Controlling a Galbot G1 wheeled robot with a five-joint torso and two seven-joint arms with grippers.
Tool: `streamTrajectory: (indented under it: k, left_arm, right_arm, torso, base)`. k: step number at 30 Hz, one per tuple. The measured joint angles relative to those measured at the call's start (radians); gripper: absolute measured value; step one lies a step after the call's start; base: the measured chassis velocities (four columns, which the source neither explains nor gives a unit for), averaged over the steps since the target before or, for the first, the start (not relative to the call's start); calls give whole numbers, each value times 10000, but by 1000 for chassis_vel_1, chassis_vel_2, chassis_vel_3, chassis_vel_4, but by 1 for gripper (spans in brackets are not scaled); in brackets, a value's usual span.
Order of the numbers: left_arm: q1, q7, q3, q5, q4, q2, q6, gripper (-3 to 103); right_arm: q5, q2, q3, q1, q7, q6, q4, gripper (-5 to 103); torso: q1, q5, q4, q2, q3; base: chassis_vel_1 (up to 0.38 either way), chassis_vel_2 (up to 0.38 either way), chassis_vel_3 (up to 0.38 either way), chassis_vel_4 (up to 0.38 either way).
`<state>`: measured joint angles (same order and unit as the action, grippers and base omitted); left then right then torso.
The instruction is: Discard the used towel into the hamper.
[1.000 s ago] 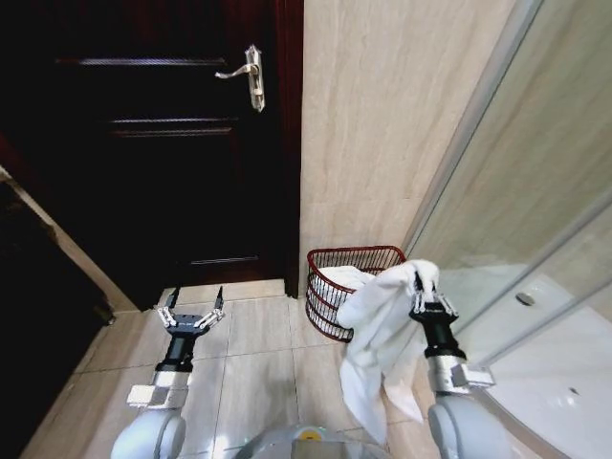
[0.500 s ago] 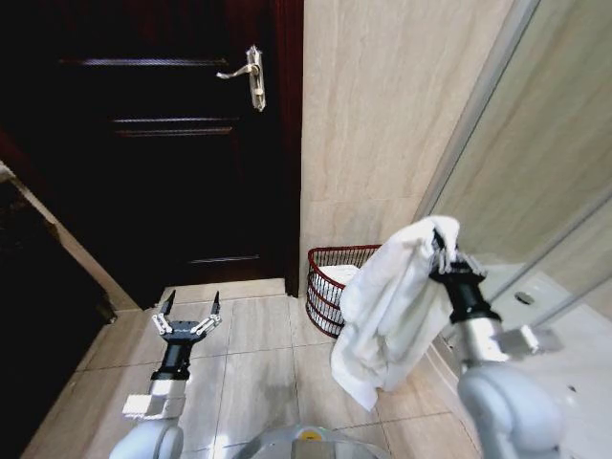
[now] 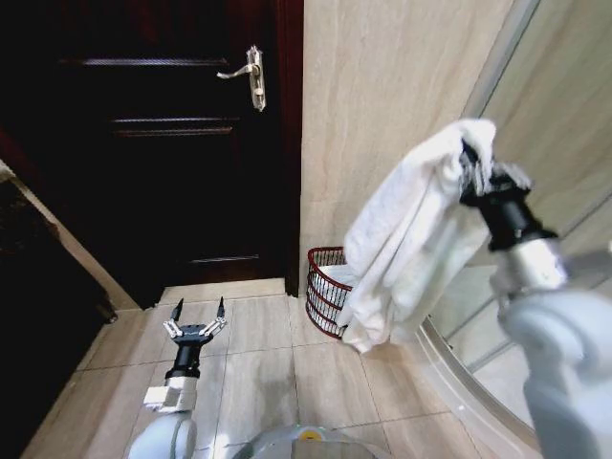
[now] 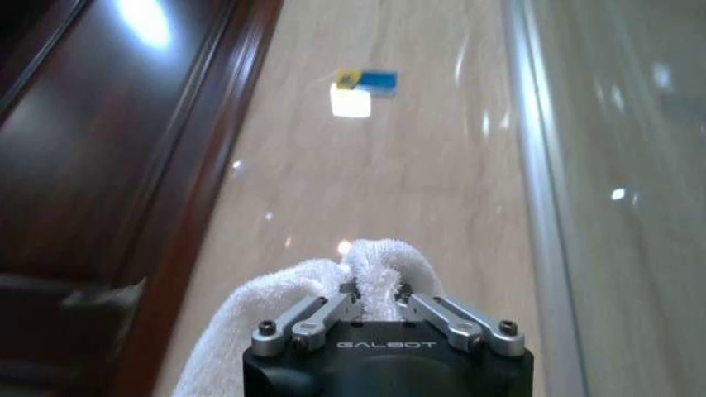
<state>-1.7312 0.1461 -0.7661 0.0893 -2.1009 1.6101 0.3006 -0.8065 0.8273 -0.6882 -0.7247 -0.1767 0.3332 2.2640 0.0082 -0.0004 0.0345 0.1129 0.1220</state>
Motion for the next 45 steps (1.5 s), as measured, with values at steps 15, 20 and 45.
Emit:
streamTrajectory:
  k: [15,20,45]
  left_arm:
    - [257,-170,-256,-125,213,-9,-132,100]
    - [151,-166,-251,-124,220,-12,-69,100]
    - [-525,-161,-757,652,501,-21,1065,100]
  right_arm:
    - [-565,668,4022,8021,-58,218,-5344,12]
    - [-89,1591,4651,9345,-112,161,-6761,12]
    - [1367,2305,5870,8629,180,-337,-7737,12]
  torso:
    - [1,-1,0,0,1]
    - [1,5,2,0,1]
    - [-2,3,-2,1,-3]
  base:
    - [0,0,0,0]
    - [0,0,0,0]
    - [0,0,0,0]
